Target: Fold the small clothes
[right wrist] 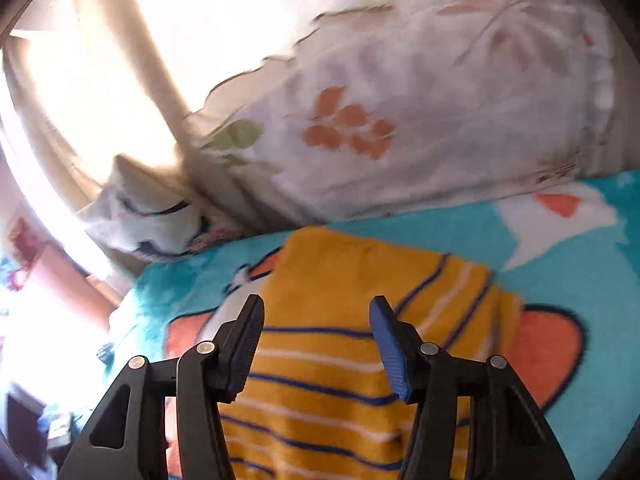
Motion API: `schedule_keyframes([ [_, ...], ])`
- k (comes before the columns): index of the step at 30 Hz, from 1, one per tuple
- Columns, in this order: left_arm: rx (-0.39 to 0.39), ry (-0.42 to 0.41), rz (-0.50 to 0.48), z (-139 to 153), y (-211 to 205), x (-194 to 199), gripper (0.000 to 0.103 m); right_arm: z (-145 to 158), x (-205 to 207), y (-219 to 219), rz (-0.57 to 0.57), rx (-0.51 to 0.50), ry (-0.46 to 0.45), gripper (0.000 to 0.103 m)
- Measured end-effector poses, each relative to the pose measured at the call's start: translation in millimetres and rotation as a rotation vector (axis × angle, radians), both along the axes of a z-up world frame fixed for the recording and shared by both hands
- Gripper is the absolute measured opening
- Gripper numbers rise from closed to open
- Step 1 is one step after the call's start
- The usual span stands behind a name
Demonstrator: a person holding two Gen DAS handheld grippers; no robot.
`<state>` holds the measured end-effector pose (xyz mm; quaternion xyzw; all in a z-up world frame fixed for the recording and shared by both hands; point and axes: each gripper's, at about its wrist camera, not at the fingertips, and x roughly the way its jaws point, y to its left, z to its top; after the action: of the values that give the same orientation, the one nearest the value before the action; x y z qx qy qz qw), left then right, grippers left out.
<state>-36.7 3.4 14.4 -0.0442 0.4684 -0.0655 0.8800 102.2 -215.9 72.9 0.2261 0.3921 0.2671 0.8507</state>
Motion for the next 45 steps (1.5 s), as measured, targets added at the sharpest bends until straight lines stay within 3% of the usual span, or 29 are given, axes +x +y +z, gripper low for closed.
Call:
schedule_keyframes([
  [1,0.002,-0.005,0.002,2,0,-3,0.102,-11,2,6,0.045,0.039,0.047,0.065],
  [3,0.007,-0.02,0.009,8,3,-11,0.102,-32,1,4,0.024,0.028,0.105,0.064],
  [4,0.009,-0.028,0.013,10,5,-14,0.102,-42,-3,-8,-0.008,0.038,0.113,0.059],
  [5,0.012,-0.034,0.019,12,7,-16,0.102,-48,-9,-24,-0.039,0.065,0.116,0.046],
  [7,0.02,-0.041,0.032,13,10,-17,0.102,-54,-20,-59,-0.136,0.064,0.131,0.036],
  [10,0.005,-0.034,0.026,11,6,-12,0.102,-52,-42,-98,-0.251,-0.01,0.126,0.036],
  [13,-0.006,-0.041,-0.011,12,-9,1,0.102,-35,-68,-98,-0.347,-0.218,0.065,0.057],
  [16,-0.016,-0.038,-0.051,8,-28,20,0.102,-17,-85,-88,-0.297,-0.205,-0.012,0.056],
  [18,0.017,0.01,-0.055,-4,-38,34,0.102,-16,-86,-67,-0.262,-0.237,-0.042,0.058],
  [20,0.027,0.073,-0.051,-19,-40,41,0.102,-28,-84,-48,-0.225,-0.334,-0.038,0.061],
  [23,-0.047,0.068,-0.06,-19,-25,31,0.102,-54,-87,-44,-0.218,-0.443,0.017,0.061],
  [26,-0.07,0.084,-0.09,-14,-13,18,0.102,-67,-97,-60,-0.24,-0.42,0.031,0.072],
  [29,-0.039,0.051,-0.086,-7,-3,1,0.102,-65,-110,-76,-0.268,-0.387,0.037,0.075],
  [38,0.101,-0.194,0.055,27,7,-39,0.102,-41,-165,-53,-0.325,-0.469,-0.072,0.078],
  [45,0.135,-0.198,0.033,32,-3,-55,0.102,-53,-187,-34,-0.315,-0.437,-0.032,0.08],
])
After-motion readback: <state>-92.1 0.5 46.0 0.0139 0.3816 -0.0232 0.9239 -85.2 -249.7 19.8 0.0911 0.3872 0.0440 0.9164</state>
